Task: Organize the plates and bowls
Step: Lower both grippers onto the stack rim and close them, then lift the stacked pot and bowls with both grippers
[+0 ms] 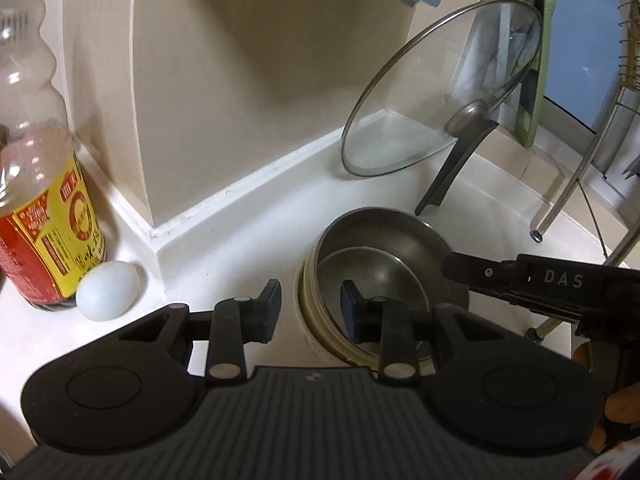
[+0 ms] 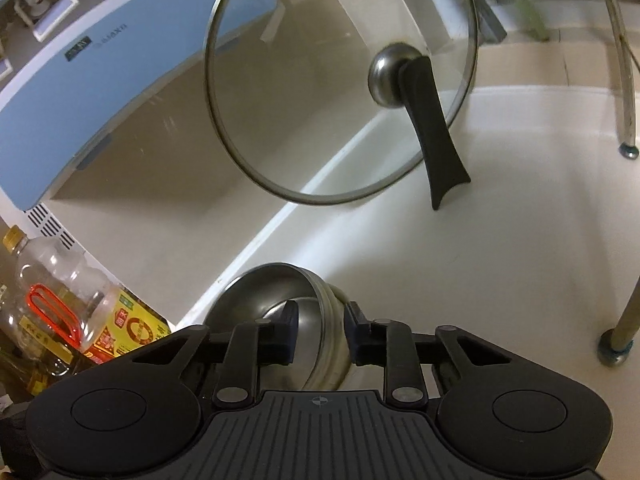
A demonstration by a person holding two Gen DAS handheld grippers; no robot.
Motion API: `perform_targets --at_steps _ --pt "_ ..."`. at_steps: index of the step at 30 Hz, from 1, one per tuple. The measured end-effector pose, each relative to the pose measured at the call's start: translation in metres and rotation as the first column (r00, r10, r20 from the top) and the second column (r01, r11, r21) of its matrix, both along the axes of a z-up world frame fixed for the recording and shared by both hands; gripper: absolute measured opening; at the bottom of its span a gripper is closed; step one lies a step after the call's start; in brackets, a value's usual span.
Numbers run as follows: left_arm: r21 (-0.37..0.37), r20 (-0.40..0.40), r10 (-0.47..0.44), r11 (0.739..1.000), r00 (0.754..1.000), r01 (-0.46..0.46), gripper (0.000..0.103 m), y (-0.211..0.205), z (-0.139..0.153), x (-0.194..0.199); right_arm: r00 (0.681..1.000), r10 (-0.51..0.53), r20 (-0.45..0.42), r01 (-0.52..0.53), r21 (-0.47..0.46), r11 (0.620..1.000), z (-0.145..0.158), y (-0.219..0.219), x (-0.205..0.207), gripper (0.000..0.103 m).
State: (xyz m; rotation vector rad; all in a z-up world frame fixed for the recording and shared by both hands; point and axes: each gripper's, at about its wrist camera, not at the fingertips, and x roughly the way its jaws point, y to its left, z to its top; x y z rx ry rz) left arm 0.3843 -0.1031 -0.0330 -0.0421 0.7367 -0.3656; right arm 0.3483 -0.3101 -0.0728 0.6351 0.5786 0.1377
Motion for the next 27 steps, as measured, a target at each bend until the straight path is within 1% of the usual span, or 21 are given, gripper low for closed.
perform_targets --at_steps 2,4,5,7,11,16,19,23,27 --pt "0.003 -0.005 0.001 1.0 1.0 -0.001 0.027 0.0 -0.002 0.001 1.0 0.002 -0.012 -0.002 0.006 1.0 -0.002 0.0 0.003 0.02" --pt "0.011 -0.004 -0.003 1.0 1.0 0.003 0.022 -0.001 -0.002 0.002 1.0 -0.002 -0.024 0.002 0.011 1.0 -0.004 0.0 0.005 0.014" --pt "0.008 -0.006 -0.008 1.0 1.0 0.008 0.021 -0.002 -0.003 0.002 1.0 -0.007 -0.027 0.007 0.01 1.0 -0.005 0.0 0.006 0.013" --pt "0.0 -0.013 -0.02 1.0 1.0 0.02 0.014 -0.003 -0.002 0.003 0.999 -0.009 -0.034 0.01 0.019 1.0 -0.005 -0.002 0.007 0.012" --pt "0.016 -0.012 -0.025 1.0 1.0 0.025 0.014 -0.007 -0.001 0.004 0.997 -0.026 -0.073 0.03 0.046 0.998 -0.003 -0.004 0.011 0.012" --pt "-0.008 -0.041 -0.027 1.0 0.999 0.027 0.014 -0.003 0.002 0.01 0.989 -0.048 -0.143 0.065 0.117 0.991 -0.003 -0.011 0.017 0.013" --pt "-0.012 -0.053 -0.031 0.999 0.998 0.031 0.014 -0.003 0.003 0.013 0.98 -0.057 -0.192 0.084 0.136 0.987 -0.001 -0.014 0.023 0.013" --pt "0.002 -0.066 -0.033 0.999 0.997 0.033 0.014 -0.006 0.004 0.016 0.968 -0.055 -0.243 0.088 0.124 0.988 0.004 -0.014 0.03 0.013" --pt "0.008 -0.091 -0.035 0.999 0.995 0.035 0.014 -0.006 0.004 0.02 0.96 -0.045 -0.277 0.075 0.099 0.992 0.01 -0.012 0.034 0.013"
